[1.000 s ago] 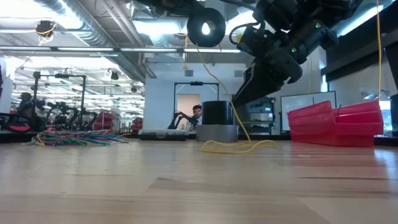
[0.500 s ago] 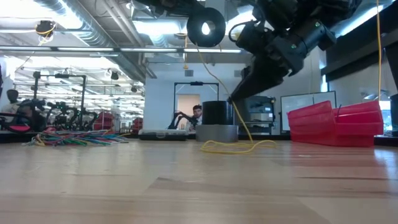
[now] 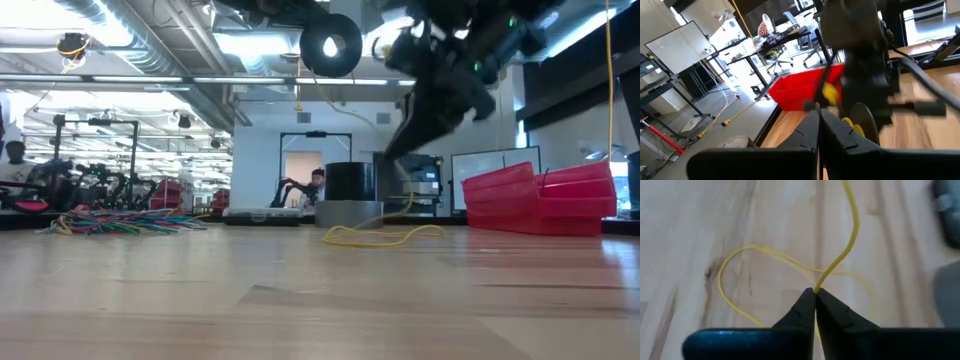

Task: Coil cords
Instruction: Coil the yellow wire into the black spool

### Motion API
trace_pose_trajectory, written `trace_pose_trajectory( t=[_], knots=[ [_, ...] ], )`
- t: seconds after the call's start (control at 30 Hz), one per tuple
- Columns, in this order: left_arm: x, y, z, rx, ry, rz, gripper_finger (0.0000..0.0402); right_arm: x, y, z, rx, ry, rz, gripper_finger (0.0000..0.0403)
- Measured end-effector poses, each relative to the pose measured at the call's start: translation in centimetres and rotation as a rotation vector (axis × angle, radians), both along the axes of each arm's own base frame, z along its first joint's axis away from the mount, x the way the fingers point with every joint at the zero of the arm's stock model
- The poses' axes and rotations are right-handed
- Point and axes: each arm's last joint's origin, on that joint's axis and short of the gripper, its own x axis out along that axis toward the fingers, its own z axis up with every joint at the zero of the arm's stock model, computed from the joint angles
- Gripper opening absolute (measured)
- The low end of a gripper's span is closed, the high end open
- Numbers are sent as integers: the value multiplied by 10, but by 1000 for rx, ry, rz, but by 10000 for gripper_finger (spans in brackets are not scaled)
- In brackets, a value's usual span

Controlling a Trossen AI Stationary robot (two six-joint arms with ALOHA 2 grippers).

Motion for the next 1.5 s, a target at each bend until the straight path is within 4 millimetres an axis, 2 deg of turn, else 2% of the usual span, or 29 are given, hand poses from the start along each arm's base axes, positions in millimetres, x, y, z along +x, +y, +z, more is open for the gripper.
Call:
trace_pose_trajectory(
  t=[0.07,0.17,0.27,0.4,0.57,0.93,1.1,1.3,1.5],
  knots=[
    [0,-1,0,-1,4,-2,1,-4,0,13,8,-23,-28,23],
    [-1,-1,-2,8,27,-5,1,-11,0,31,23,-91,-43,10],
    [-1,-1,-4,16,49,-6,1,-16,-1,43,34,-144,-62,7],
    [-1,-1,-7,23,79,-6,1,-16,-2,50,36,-205,-106,11],
    [-1,-1,-9,17,84,-4,1,-12,0,53,71,-253,-67,5],
    [1,17,-14,-74,84,72,1,-5,32,68,149,-425,108,9],
    [6,16,-16,-76,64,54,1,7,34,66,168,-503,82,9],
    [17,19,-23,-87,41,-22,1,26,36,54,204,-587,66,9],
    [20,22,-24,-102,4,-14,1,34,36,40,192,-586,16,9]
  ],
)
